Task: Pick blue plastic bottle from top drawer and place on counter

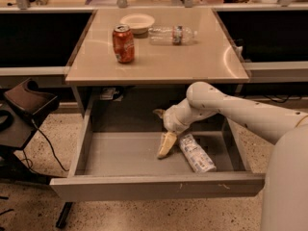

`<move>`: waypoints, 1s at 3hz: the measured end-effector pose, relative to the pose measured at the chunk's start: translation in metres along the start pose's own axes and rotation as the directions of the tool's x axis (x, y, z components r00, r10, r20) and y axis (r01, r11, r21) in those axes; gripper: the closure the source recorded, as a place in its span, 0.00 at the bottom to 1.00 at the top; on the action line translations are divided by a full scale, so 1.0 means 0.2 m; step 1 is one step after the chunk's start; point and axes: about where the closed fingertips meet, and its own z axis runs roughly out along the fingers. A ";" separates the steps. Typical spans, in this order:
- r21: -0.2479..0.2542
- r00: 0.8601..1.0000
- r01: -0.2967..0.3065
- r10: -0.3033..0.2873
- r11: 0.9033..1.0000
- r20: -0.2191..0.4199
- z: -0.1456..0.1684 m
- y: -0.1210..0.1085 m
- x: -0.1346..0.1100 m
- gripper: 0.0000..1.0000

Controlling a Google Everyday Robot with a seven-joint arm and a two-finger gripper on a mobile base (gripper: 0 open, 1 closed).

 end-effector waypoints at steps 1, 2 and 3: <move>0.000 1.000 0.000 0.000 1.000 0.000 -0.01 0.00 -0.02 0.00; 0.000 1.000 0.000 0.000 1.000 0.000 -0.01 0.00 -0.03 0.00; 0.034 0.996 -0.067 0.069 0.997 -0.064 -0.14 0.01 0.00 0.00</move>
Offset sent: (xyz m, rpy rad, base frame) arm -0.0097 -0.0640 0.0501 -0.1388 -0.0198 -0.2647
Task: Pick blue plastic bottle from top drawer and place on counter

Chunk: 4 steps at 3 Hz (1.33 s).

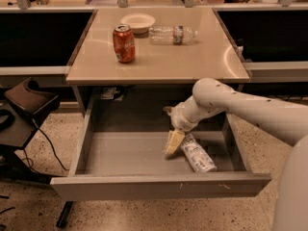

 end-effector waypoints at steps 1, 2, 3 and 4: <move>0.055 0.974 -0.108 0.117 0.993 -0.193 -0.33 0.08 0.16 0.00; 0.151 0.947 -0.184 0.216 0.971 -0.236 -0.59 0.06 0.25 0.00; 0.151 0.947 -0.185 0.217 0.971 -0.237 -0.59 0.06 0.25 0.00; 0.140 0.918 -0.281 0.308 0.949 -0.249 -0.53 0.08 0.34 0.00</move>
Offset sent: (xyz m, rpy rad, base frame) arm -0.0185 -0.0517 0.0286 -0.1476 0.0220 -0.1267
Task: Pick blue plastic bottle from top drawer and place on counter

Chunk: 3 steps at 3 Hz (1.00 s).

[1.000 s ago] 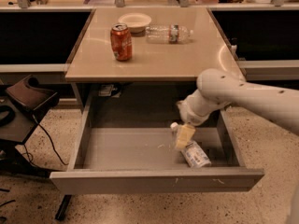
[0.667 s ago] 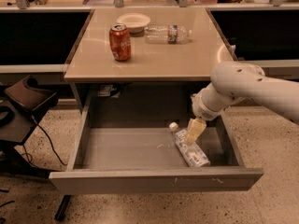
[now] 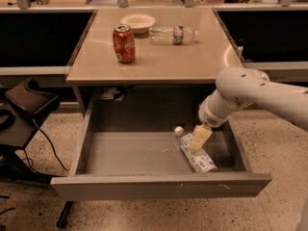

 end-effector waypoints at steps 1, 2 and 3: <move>-0.085 0.988 -0.150 0.146 0.985 -0.051 0.15 0.02 0.15 0.00; -0.091 0.988 -0.148 0.144 0.985 -0.056 0.16 0.03 0.15 0.00; -0.138 0.982 -0.181 0.173 0.974 -0.070 0.31 0.14 0.13 0.00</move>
Offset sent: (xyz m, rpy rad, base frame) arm -0.0046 -0.0147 -0.0355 0.0113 0.1157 -0.0978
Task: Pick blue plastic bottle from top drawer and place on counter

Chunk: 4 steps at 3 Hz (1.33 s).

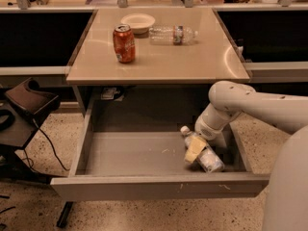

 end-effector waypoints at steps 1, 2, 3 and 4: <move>0.000 1.000 0.000 0.000 1.000 0.000 0.00 0.00 0.00 0.00; 0.000 1.000 0.000 0.000 1.000 0.000 0.00 0.00 0.00 0.19; 0.000 1.000 0.000 0.000 1.000 0.000 0.00 0.00 0.00 0.43; 0.000 1.000 0.000 0.000 1.000 0.000 -0.04 0.00 -0.01 0.66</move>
Offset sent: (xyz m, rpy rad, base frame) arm 0.0000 0.0000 0.0000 0.0000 0.0001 0.0000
